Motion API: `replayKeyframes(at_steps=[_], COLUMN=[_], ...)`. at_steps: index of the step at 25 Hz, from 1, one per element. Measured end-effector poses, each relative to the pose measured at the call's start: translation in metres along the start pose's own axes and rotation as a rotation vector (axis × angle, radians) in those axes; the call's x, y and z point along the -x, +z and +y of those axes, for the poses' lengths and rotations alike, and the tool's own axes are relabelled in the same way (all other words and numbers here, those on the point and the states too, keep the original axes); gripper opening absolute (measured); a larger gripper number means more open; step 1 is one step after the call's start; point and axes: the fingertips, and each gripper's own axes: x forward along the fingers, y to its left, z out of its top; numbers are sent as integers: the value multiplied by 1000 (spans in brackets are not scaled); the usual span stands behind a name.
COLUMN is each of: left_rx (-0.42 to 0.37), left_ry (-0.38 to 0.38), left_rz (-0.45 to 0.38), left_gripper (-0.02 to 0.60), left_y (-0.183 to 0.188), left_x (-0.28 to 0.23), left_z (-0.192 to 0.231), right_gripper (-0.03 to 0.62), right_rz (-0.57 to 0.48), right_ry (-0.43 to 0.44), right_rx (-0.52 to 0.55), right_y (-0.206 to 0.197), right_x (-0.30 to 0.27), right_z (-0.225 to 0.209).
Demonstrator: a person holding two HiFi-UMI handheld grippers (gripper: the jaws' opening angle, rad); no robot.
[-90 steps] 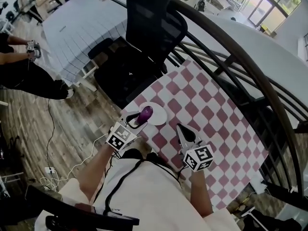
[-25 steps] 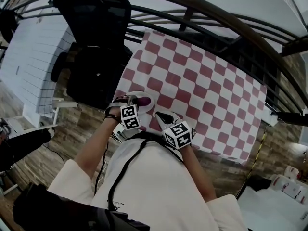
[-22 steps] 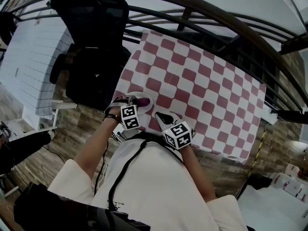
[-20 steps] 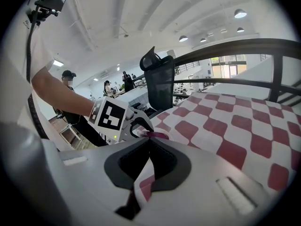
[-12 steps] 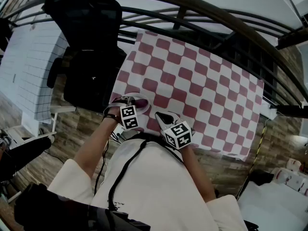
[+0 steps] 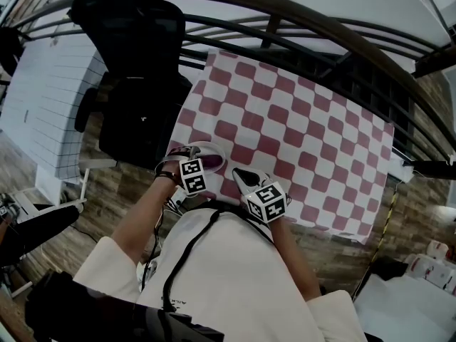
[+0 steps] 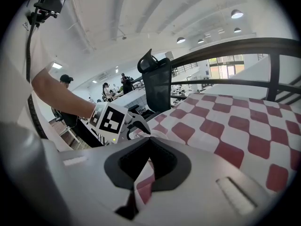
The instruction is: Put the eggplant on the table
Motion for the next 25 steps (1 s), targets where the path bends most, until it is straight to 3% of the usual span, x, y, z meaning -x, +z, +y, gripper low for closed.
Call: replayKeyframes(at_steps=[17,25], left_rx=[117,219], left_ry=[68,118], left_rz=[12,-18], left_gripper=[282,282], left_y=[-14,-17], left_x=[14,29], left_z=[0,-3], right_gripper=[6,6], right_rz=[3,6], right_ry=[57,107], right_rx=[37,63], right_y=[0,3], right_x=[2,1], right_z=[2,8])
